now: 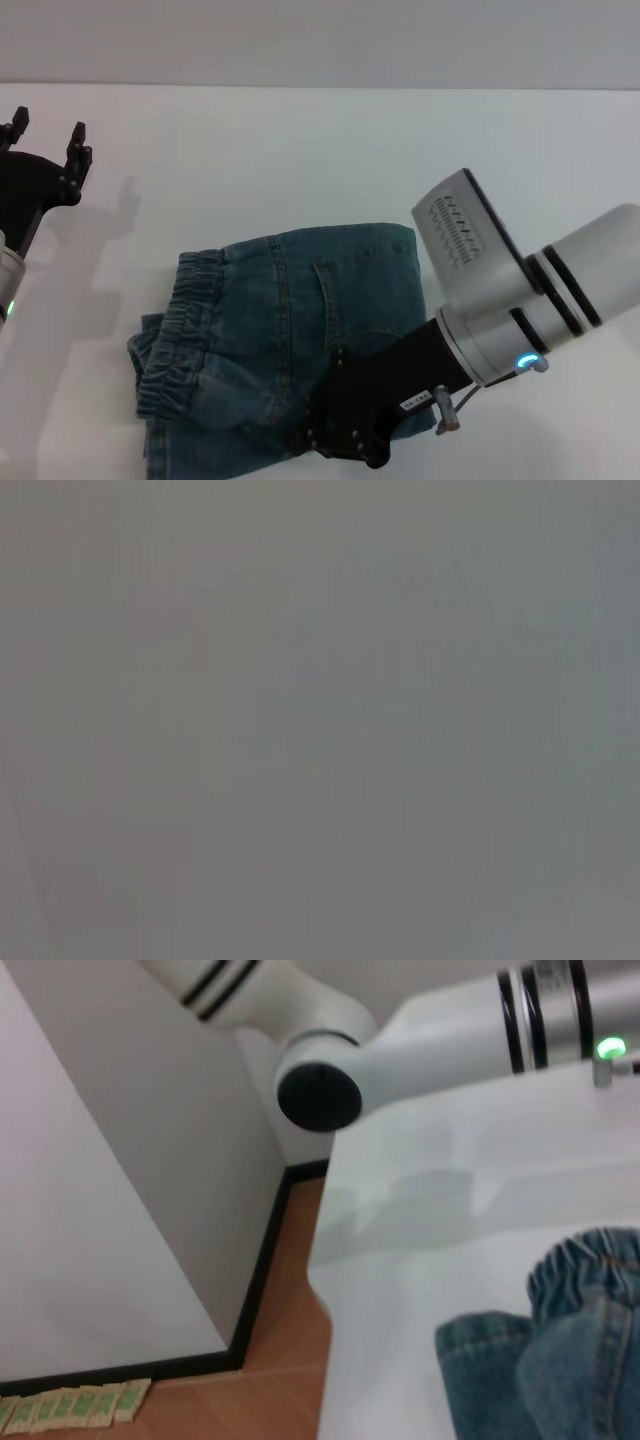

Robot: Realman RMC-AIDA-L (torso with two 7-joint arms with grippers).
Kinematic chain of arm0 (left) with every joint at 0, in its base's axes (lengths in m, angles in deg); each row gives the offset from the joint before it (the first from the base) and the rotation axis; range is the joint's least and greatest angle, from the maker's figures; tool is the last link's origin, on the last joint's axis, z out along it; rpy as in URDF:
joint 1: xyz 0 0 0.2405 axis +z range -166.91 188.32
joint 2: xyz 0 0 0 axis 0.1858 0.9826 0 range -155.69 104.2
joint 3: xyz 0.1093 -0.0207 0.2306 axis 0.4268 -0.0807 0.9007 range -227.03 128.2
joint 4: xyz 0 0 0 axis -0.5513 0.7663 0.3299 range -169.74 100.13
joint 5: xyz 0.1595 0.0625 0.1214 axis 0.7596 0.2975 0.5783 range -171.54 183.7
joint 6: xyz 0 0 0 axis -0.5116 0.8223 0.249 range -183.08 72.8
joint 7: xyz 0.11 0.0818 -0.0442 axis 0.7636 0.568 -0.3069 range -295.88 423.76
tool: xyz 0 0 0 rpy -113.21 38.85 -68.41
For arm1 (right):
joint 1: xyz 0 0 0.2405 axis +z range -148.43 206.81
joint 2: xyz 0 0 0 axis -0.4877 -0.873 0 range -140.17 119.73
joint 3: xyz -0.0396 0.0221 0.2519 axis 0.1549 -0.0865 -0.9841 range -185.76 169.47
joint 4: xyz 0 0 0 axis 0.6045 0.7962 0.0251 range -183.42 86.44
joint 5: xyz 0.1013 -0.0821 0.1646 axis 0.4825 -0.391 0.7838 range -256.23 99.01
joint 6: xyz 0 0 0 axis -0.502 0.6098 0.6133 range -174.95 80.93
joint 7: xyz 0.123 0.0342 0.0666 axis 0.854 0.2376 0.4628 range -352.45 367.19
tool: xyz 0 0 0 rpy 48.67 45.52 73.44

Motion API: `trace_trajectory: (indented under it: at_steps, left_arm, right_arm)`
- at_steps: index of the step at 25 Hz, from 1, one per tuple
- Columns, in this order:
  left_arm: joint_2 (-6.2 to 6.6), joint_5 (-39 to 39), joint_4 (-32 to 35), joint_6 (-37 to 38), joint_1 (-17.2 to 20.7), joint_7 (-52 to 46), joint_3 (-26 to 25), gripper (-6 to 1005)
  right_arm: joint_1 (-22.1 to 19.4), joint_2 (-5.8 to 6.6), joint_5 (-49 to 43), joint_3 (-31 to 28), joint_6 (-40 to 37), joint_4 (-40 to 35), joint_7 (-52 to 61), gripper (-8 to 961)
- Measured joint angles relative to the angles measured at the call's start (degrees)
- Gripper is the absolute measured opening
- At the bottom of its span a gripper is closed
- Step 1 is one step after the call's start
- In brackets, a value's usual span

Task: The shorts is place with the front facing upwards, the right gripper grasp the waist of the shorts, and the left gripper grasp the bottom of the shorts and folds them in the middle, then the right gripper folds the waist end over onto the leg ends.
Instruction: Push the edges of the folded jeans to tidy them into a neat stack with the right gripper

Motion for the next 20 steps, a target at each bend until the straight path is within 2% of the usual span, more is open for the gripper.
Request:
trace_trajectory:
  at_steps: [20]
  left_arm:
    - [-0.09,-0.01,-0.27,-1.49,-0.57,0.0,0.31,617]
  right_arm:
    - [4.84,-0.54,-1.16,1.2,8.65,8.63,-0.44,-2]
